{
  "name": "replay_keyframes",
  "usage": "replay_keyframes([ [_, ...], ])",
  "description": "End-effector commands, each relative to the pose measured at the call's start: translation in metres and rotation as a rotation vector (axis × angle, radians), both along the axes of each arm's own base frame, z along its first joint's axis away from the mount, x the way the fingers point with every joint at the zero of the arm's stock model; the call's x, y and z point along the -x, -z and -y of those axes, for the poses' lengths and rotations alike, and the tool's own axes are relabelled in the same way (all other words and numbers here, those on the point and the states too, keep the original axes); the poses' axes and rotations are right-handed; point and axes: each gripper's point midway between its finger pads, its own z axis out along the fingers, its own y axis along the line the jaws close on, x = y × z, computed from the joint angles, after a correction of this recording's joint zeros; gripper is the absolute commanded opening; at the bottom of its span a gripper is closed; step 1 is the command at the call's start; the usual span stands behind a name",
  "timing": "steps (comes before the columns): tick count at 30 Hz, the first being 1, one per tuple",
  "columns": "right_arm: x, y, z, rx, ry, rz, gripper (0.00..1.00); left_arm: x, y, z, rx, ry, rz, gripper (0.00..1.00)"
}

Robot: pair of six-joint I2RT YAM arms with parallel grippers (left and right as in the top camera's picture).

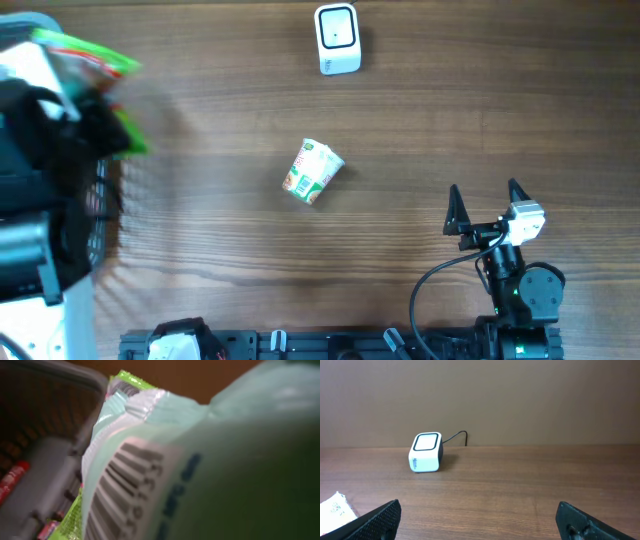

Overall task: Scan the item barcode
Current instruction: 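Lift the green snack pack out and place it beside the cup noodles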

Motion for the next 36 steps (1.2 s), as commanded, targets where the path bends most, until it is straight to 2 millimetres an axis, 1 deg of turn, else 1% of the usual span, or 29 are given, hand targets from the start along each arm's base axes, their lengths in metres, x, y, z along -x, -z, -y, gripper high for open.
replay_keyframes([
  [1,0.001,-0.002,-0.002,0.010,-0.014,0.010,1.00,0.001,0.021,0.039,0.078,0.058,-0.088,0.04],
  [2,0.001,-0.002,-0.002,0.010,-0.014,0.010,1.00,0.000,0.036,0.050,0.089,0.081,-0.146,0.04],
  [4,0.001,-0.002,-0.002,0.010,-0.014,0.010,1.00,-0.005,0.081,0.075,0.089,0.140,-0.299,0.04],
  [5,0.001,-0.002,-0.002,0.010,-0.014,0.010,1.00,-0.008,0.098,0.084,0.082,0.161,-0.349,0.04],
  [7,0.001,-0.002,-0.002,0.010,-0.014,0.010,1.00,-0.016,0.139,0.098,0.081,0.176,-0.455,0.04],
  [8,0.001,-0.002,-0.002,0.010,-0.014,0.010,1.00,-0.022,0.163,0.106,0.070,0.193,-0.509,0.04],
  [11,0.001,-0.002,-0.002,0.010,-0.014,0.010,1.00,-0.039,0.222,0.125,0.043,0.223,-0.618,0.04],
  [13,0.001,-0.002,-0.002,0.010,-0.014,0.010,1.00,-0.047,0.250,0.132,0.030,0.231,-0.671,0.04],
  [14,0.001,-0.002,-0.002,0.010,-0.014,0.010,1.00,-0.051,0.261,0.134,0.027,0.231,-0.689,0.04],
  [16,0.001,-0.002,-0.002,0.010,-0.014,0.010,1.00,-0.061,0.290,0.137,0.020,0.227,-0.735,0.04],
  [17,0.001,-0.002,-0.002,0.010,-0.014,0.010,1.00,-0.063,0.300,0.138,0.018,0.226,-0.751,0.04],
  [19,0.001,-0.002,-0.002,0.010,-0.014,0.010,1.00,-0.063,0.320,0.140,0.023,0.230,-0.796,0.04],
  [21,0.001,-0.002,-0.002,0.011,-0.014,0.010,1.00,-0.056,0.338,0.150,0.072,0.259,-0.859,0.05],
  [22,0.001,-0.002,-0.002,0.010,-0.014,0.010,1.00,-0.052,0.346,0.156,0.105,0.277,-0.889,0.24],
  [23,0.001,-0.002,-0.002,0.010,-0.014,0.010,1.00,-0.050,0.349,0.160,0.124,0.293,-0.904,0.56],
  [24,0.001,-0.002,-0.002,0.010,-0.014,0.010,1.00,-0.050,0.350,0.160,0.121,0.293,-0.905,0.69],
  [25,0.001,-0.002,-0.002,0.010,-0.014,0.010,1.00,-0.053,0.346,0.159,0.111,0.307,-0.893,0.79],
  [26,0.001,-0.002,-0.002,0.010,-0.014,0.010,1.00,-0.059,0.338,0.157,0.102,0.324,-0.875,0.92],
  [27,0.001,-0.002,-0.002,0.010,-0.014,0.010,1.00,-0.069,0.322,0.153,0.094,0.331,-0.840,1.00],
  [29,0.001,-0.002,-0.002,0.010,-0.014,0.010,1.00,-0.091,0.281,0.140,0.093,0.306,-0.749,1.00],
  [30,0.001,-0.002,-0.002,0.010,-0.014,0.010,1.00,-0.099,0.263,0.135,0.101,0.294,-0.711,1.00],
  [31,0.001,-0.002,-0.002,0.010,-0.014,0.010,1.00,-0.106,0.239,0.127,0.110,0.278,-0.666,1.00],
  [33,0.001,-0.002,-0.002,0.010,-0.014,0.010,1.00,-0.116,0.196,0.114,0.122,0.252,-0.585,1.00],
  [35,0.001,-0.002,-0.002,0.010,-0.014,0.010,1.00,-0.123,0.143,0.089,0.128,0.197,-0.470,1.00],
  [36,0.001,-0.002,-0.002,0.010,-0.014,0.010,1.00,-0.124,0.120,0.075,0.135,0.169,-0.418,1.00],
])
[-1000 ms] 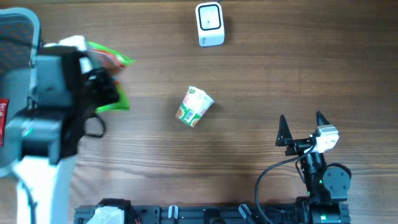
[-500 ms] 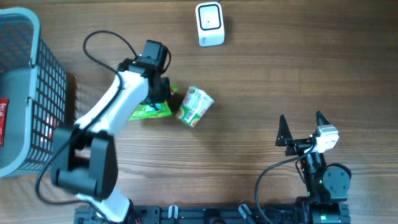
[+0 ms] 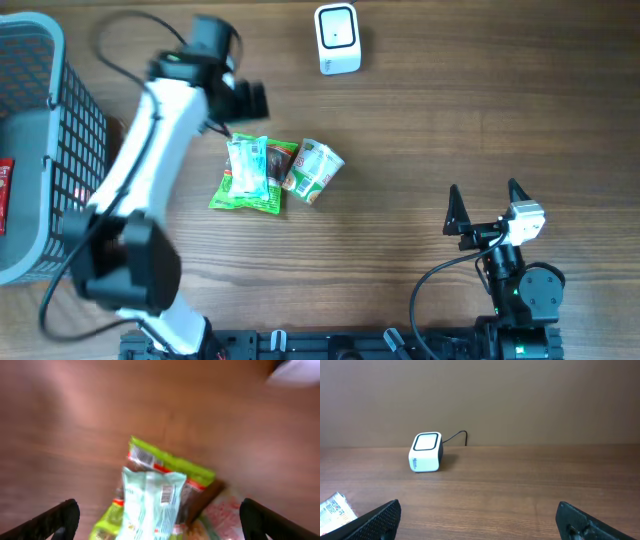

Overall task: Scan the item barcode
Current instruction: 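Lift the green snack pack out and place it beside the cup noodles, then move the left gripper back into the grey basket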

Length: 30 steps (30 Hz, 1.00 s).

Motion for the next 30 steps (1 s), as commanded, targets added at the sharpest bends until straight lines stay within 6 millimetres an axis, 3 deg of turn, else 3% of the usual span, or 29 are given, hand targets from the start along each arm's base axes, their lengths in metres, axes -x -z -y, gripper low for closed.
replay_keyframes([
  [1,0.001,-0.002,-0.002,0.010,-0.014,0.010,1.00,-0.010,-0.117,-0.053,0.002,-0.112,0.284,1.00],
  [3,0.001,-0.002,-0.002,0.010,-0.014,0.010,1.00,-0.004,-0.151,-0.092,-0.017,-0.232,0.379,1.00],
  [4,0.001,-0.002,-0.002,0.010,-0.014,0.010,1.00,0.005,-0.169,-0.127,-0.042,-0.351,0.430,1.00],
  [7,0.001,-0.002,-0.002,0.010,-0.014,0.010,1.00,0.046,-0.188,-0.214,-0.081,-0.632,0.474,1.00],
  [9,0.001,-0.002,-0.002,0.010,-0.014,0.010,1.00,0.071,-0.186,-0.251,-0.093,-0.761,0.455,1.00],
  [11,0.001,-0.002,-0.002,0.010,-0.014,0.010,1.00,0.111,-0.172,-0.298,-0.090,-0.968,0.394,1.00],
  [14,0.001,-0.002,-0.002,0.011,-0.014,0.011,1.00,0.156,-0.149,-0.331,-0.068,-1.169,0.307,1.00],
  [16,0.001,-0.002,-0.002,0.011,-0.014,0.011,1.00,0.177,-0.134,-0.346,-0.078,-1.222,0.259,1.00],
  [18,0.001,-0.002,-0.002,0.010,-0.014,0.010,1.00,0.183,-0.125,-0.349,-0.091,-1.210,0.231,1.00],
  [24,0.001,-0.002,-0.002,0.011,-0.014,0.011,1.00,0.176,-0.109,-0.338,-0.046,-1.162,0.190,1.00],
  [30,0.001,-0.002,-0.002,0.010,-0.014,0.010,1.00,0.176,-0.109,-0.338,-0.046,-1.162,0.189,1.00],
])
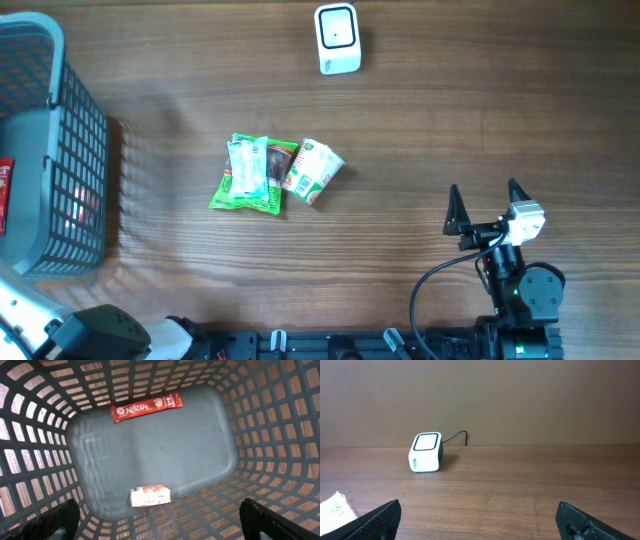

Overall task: Scan the item barcode
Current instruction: 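Move the left gripper back into the grey basket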

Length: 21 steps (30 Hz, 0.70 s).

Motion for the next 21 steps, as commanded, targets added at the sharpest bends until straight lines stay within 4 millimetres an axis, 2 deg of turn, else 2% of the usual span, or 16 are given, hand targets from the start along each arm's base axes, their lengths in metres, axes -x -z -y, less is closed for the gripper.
replay_keyframes([
  [1,0.001,-0.002,-0.002,0.010,-0.014,0.010,1.00,-0.003,0.005,0.002,0.015,0.022,-0.005,1.00],
  [15,0.001,-0.002,-0.002,0.010,-0.014,0.010,1.00,-0.003,0.005,0.002,0.012,0.021,-0.005,1.00],
  [18,0.001,-0.002,-0.002,0.010,-0.014,0.010,1.00,-0.005,-0.002,-0.009,-0.044,0.006,0.002,1.00],
  [19,0.001,-0.002,-0.002,0.010,-0.014,0.010,1.00,0.001,-0.005,-0.019,-0.083,-0.023,-0.016,1.00],
  [21,0.001,-0.002,-0.002,0.010,-0.014,0.010,1.00,0.010,-0.005,-0.025,-0.103,-0.055,-0.041,1.00],
])
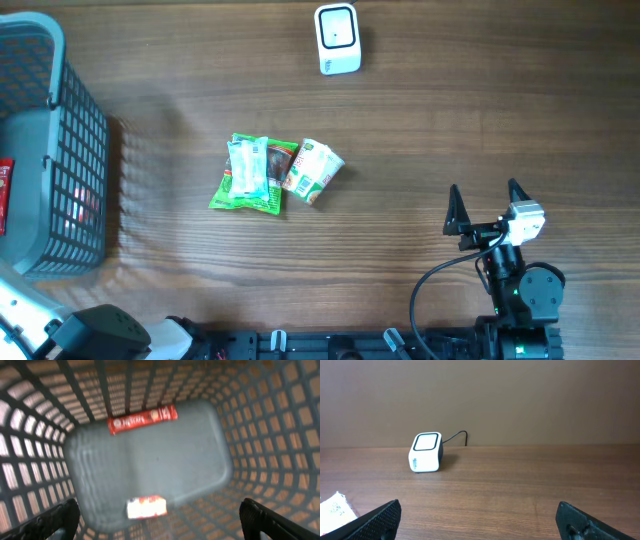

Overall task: Scan the item barcode
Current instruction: 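Move the left gripper back into the grey basket, then grasp the small orange box in the basket with the left gripper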

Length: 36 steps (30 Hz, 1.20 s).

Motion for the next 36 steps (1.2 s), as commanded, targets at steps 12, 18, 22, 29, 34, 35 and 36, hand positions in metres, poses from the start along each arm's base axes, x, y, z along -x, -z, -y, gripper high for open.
replay_keyframes([
  [12,0.001,-0.002,-0.002,0.010,-0.014,0.010,1.00,-0.015,0.001,0.005,-0.216,0.741,-0.198,0.81],
  [18,0.001,-0.002,-0.002,0.010,-0.014,0.010,1.00,-0.013,0.027,0.028,-0.174,1.039,-0.284,1.00],
  [22,0.001,-0.002,-0.002,0.011,-0.014,0.011,1.00,-0.010,0.063,0.047,-0.022,1.208,-0.287,0.85],
  [29,0.001,-0.002,-0.002,0.010,-0.014,0.010,1.00,-0.017,0.133,0.036,0.173,1.319,-0.307,0.79],
  [34,0.001,-0.002,-0.002,0.010,-0.014,0.010,1.00,-0.019,0.159,0.035,0.242,1.355,-0.309,0.77],
  [35,0.001,-0.002,-0.002,0.010,-0.014,0.010,1.00,-0.020,0.163,0.036,0.257,1.359,-0.309,0.77],
  [36,0.001,-0.002,-0.002,0.011,-0.014,0.011,1.00,-0.020,0.167,0.036,0.268,1.367,-0.310,0.77],
])
